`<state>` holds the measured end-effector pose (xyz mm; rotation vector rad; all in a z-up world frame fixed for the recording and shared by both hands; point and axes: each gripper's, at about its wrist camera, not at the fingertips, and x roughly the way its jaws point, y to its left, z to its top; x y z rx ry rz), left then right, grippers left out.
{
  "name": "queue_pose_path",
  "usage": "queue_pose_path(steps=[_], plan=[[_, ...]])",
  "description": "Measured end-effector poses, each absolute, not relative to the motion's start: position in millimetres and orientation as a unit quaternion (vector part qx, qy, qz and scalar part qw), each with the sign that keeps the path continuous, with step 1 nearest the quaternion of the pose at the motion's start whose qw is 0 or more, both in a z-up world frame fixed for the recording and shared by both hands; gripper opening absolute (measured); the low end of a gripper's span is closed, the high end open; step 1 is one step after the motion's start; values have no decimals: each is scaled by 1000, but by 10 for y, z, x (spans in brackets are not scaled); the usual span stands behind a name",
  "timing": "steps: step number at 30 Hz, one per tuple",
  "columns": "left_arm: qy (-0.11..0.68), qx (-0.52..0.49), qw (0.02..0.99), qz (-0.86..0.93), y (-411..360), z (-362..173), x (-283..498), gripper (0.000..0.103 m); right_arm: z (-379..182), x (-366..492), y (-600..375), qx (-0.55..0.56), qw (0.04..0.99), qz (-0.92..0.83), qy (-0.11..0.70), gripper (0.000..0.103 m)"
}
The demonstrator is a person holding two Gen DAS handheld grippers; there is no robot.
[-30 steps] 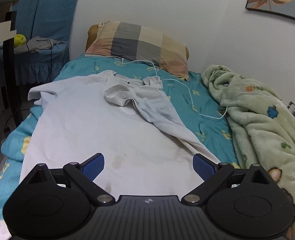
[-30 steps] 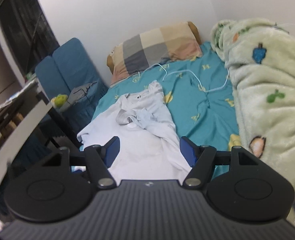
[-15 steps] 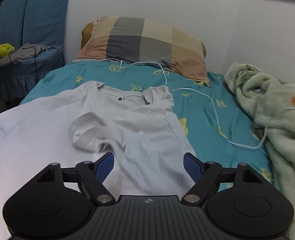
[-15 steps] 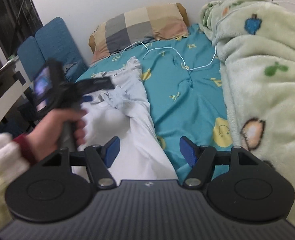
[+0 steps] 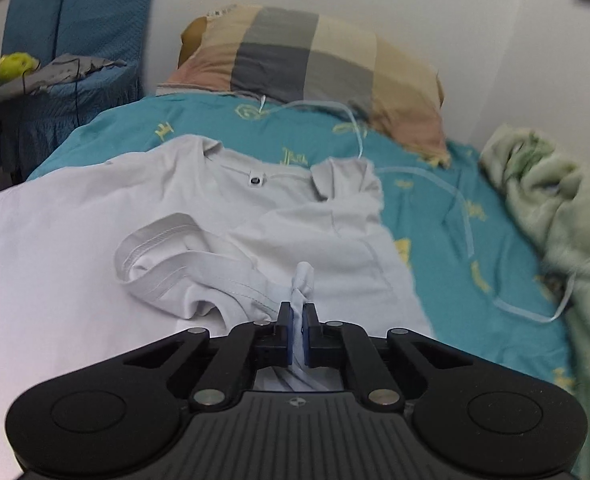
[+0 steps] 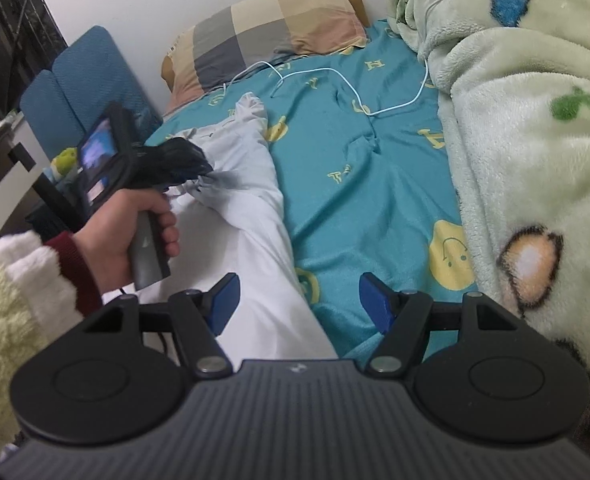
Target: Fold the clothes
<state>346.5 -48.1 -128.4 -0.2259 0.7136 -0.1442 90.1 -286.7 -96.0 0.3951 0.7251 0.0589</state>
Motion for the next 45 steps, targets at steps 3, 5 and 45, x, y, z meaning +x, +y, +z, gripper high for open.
queue_pose_path(steps=[3, 5, 45], plan=[[338, -152, 926, -74, -227, -1110, 3170, 5, -934, 858, -2869, 192, 916, 27, 350, 68], [340, -166, 924, -56, -43, -1116, 3049, 5, -928, 852, -2877, 196, 915, 27, 352, 68], [419, -49, 870, -255, -1542, -1070, 332, 46, -492, 231, -3449, 276, 920, 31, 275, 69]])
